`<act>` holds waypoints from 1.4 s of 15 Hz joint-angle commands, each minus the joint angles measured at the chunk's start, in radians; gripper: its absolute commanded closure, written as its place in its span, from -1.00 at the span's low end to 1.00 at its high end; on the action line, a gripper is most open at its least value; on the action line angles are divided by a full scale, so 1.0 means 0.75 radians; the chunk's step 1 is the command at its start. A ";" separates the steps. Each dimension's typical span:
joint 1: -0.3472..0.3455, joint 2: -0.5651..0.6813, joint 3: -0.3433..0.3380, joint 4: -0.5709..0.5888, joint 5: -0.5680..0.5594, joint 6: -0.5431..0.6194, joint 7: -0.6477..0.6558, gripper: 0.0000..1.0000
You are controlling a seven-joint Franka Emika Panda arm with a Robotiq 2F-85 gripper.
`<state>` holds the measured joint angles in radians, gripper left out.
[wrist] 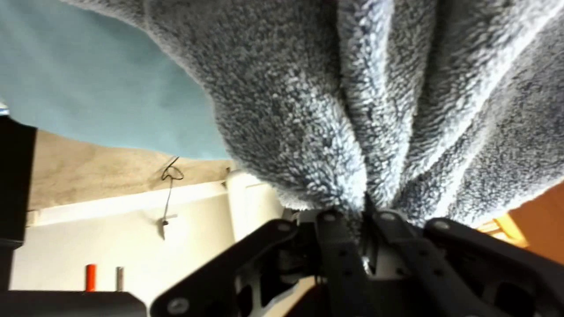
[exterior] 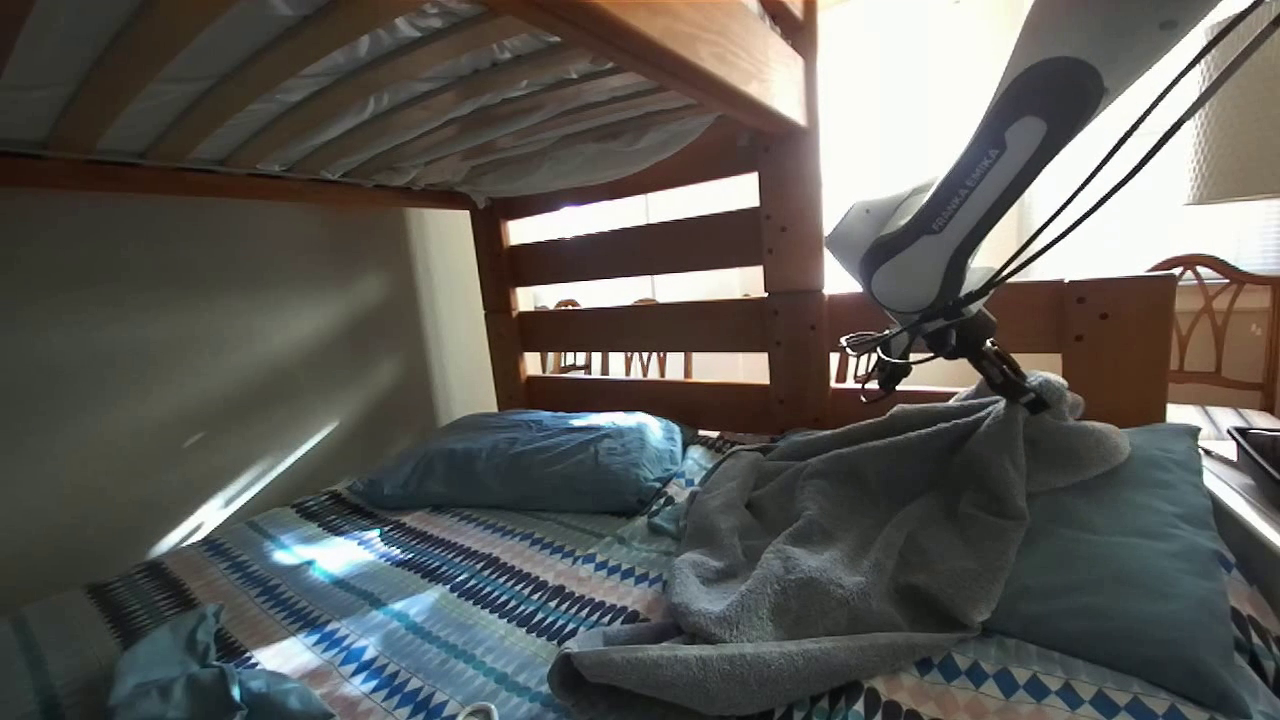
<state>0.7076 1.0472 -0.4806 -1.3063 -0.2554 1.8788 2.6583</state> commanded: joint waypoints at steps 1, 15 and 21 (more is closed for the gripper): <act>0.130 -0.172 -0.055 -0.232 0.097 -0.145 0.187 0.94; 0.140 -0.173 -0.120 -0.214 0.257 -0.124 0.162 -1.00; 0.055 -0.110 -0.140 -0.200 0.199 0.444 0.176 -1.00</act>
<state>0.8343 0.9848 -0.6748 -1.4602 -0.0051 2.0478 2.7095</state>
